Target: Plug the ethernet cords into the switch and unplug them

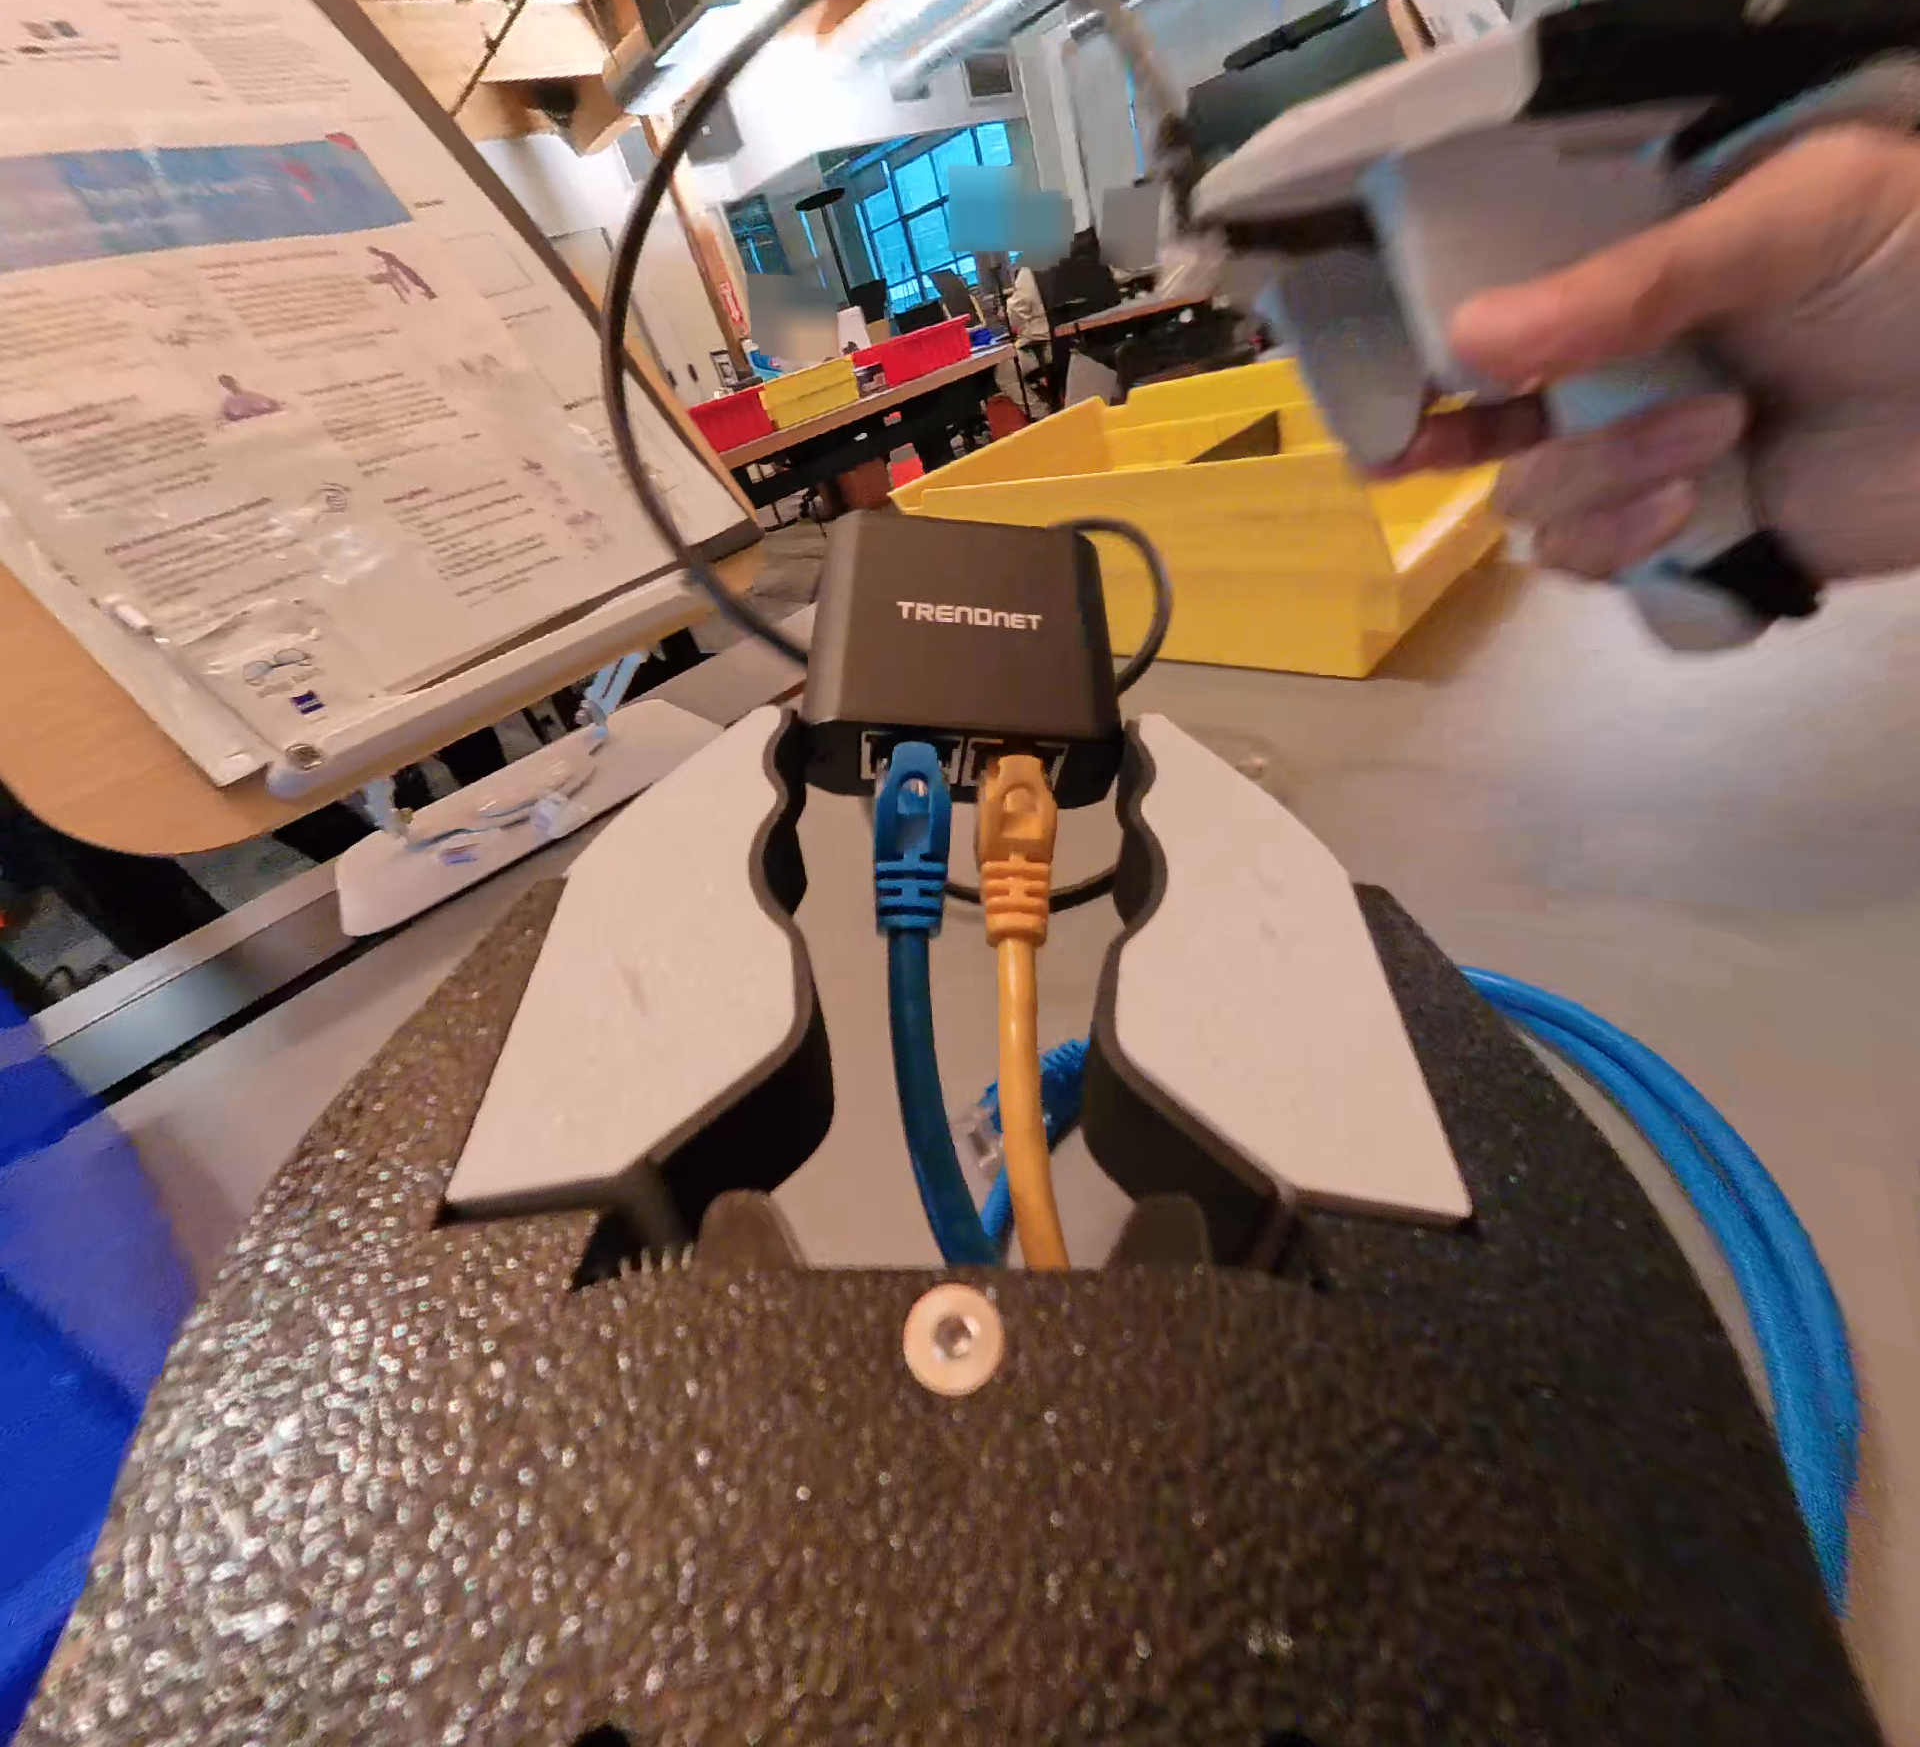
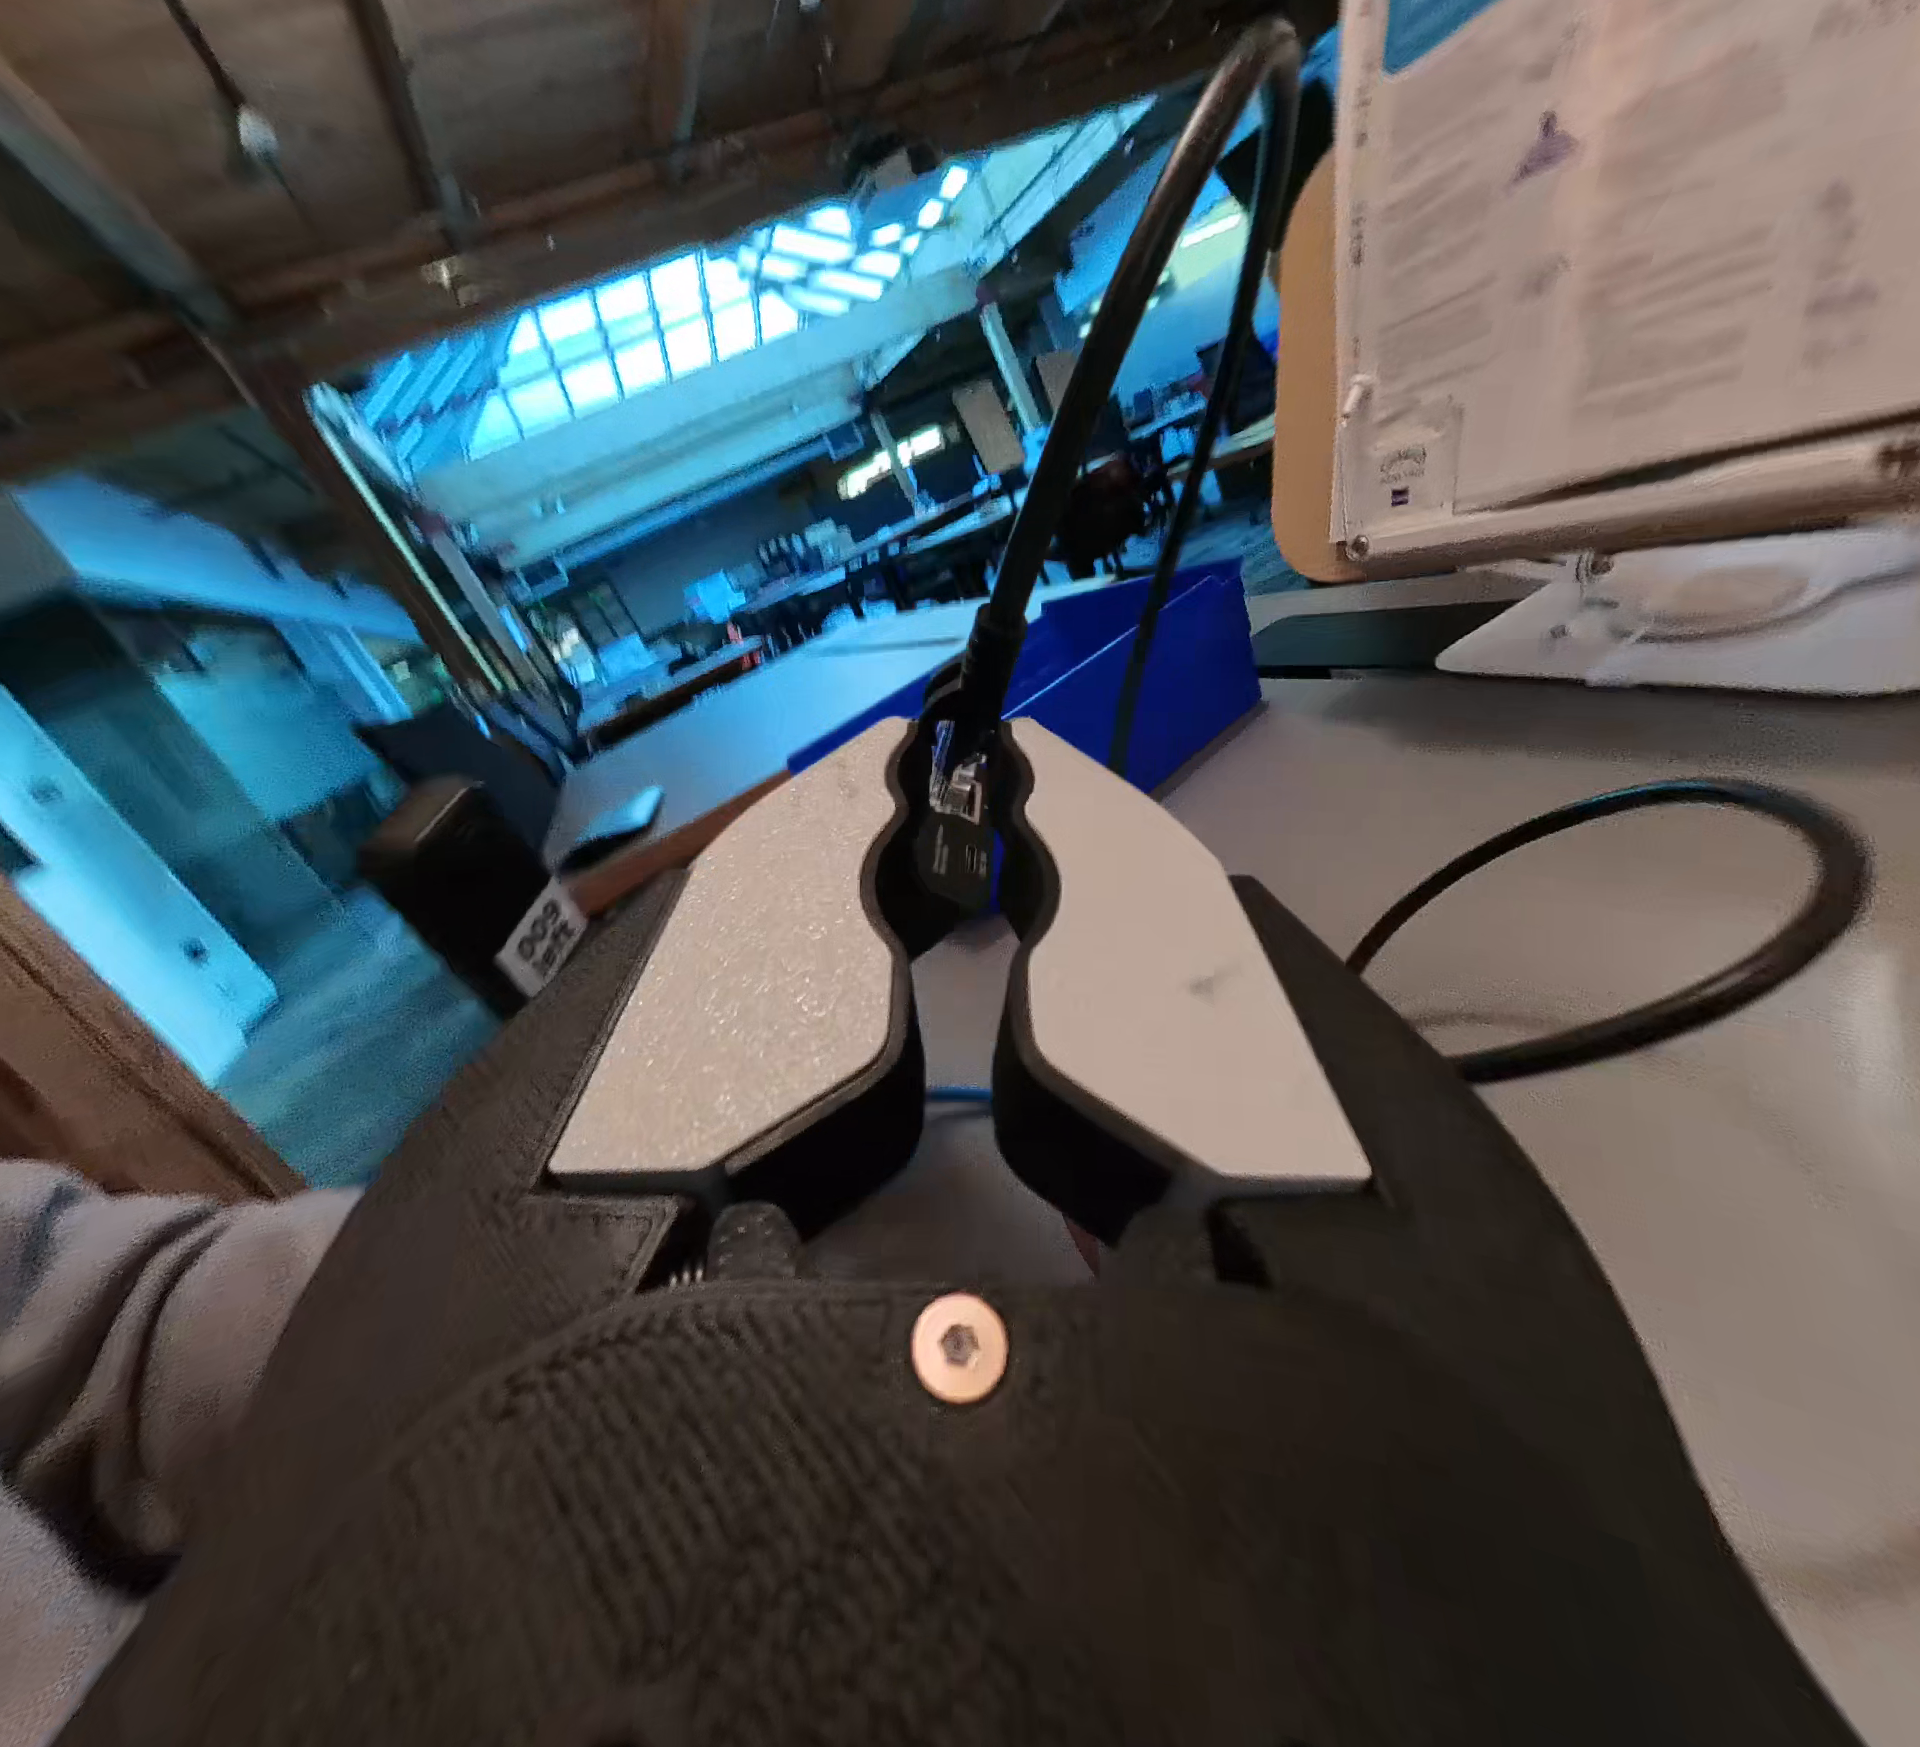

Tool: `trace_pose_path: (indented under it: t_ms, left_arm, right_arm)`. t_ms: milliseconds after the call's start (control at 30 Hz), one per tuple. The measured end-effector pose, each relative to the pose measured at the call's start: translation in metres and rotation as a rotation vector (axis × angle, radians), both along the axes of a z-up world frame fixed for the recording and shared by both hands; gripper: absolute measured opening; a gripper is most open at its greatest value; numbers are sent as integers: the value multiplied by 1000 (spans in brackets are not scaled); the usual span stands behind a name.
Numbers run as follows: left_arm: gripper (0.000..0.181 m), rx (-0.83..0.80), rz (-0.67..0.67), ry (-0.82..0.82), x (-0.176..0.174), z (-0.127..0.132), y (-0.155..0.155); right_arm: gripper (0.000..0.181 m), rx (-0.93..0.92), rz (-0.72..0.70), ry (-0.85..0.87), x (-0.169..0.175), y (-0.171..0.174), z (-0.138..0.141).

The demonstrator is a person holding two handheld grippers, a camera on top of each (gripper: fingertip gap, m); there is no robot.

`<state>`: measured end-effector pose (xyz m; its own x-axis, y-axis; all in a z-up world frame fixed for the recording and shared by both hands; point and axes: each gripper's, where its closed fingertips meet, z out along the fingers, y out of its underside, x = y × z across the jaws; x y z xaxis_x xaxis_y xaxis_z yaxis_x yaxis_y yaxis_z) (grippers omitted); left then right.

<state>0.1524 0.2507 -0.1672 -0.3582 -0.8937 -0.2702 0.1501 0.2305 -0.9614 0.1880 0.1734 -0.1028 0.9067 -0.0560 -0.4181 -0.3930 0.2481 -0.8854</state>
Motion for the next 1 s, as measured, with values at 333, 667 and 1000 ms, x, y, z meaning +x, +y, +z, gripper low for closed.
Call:
trace_pose_path:
  t_ms: [333, 667, 1000]
  left_arm:
    - [57, -42, 54, 9, 1, -1, 31]
    - [57, -30, 40, 18, 1, -2, 28]
    - [57, -41, 29, 39, 2, -9, 28]
  right_arm:
    - [12, -47, -100, -266, 25, -98, 123]
    - [12, -309, -194, -239, 107, -154, 85]
    - [12, -401, 101, -38, 109, -164, -7]
